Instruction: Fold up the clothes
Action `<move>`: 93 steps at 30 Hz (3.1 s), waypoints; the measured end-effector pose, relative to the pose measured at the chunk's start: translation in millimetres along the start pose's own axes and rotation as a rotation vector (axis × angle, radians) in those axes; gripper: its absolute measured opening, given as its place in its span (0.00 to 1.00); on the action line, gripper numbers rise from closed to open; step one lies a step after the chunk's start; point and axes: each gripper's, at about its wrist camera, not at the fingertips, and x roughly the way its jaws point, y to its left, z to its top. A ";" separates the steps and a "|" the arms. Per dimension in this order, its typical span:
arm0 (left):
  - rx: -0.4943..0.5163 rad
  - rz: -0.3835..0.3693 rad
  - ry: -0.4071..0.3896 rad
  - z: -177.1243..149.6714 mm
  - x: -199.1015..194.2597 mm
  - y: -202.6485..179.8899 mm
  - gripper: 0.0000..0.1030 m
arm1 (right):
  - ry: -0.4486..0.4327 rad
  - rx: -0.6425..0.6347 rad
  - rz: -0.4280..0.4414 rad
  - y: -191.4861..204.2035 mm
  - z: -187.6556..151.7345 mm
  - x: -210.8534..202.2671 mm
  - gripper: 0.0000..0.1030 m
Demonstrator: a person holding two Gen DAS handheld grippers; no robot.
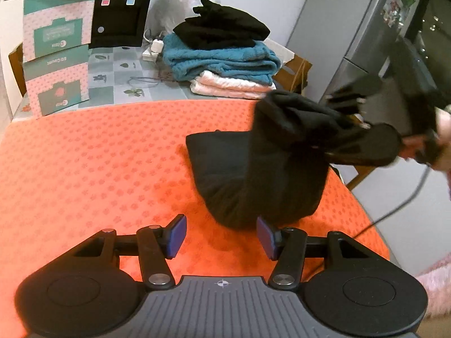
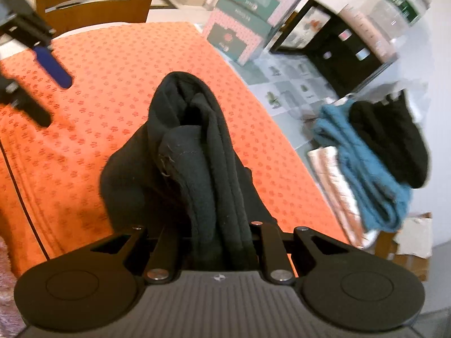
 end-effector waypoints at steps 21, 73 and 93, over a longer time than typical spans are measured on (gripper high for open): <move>0.036 0.078 0.134 63.2 129.0 -33.3 0.19 | -0.022 0.110 0.244 -69.4 -14.9 112.6 0.32; -0.196 0.127 0.047 56.8 142.6 8.3 0.38 | -0.123 0.660 0.146 -61.0 -96.9 86.0 0.62; -0.539 -0.070 0.283 16.2 133.9 15.1 0.72 | -0.033 0.633 0.651 -189.0 -79.1 164.9 0.90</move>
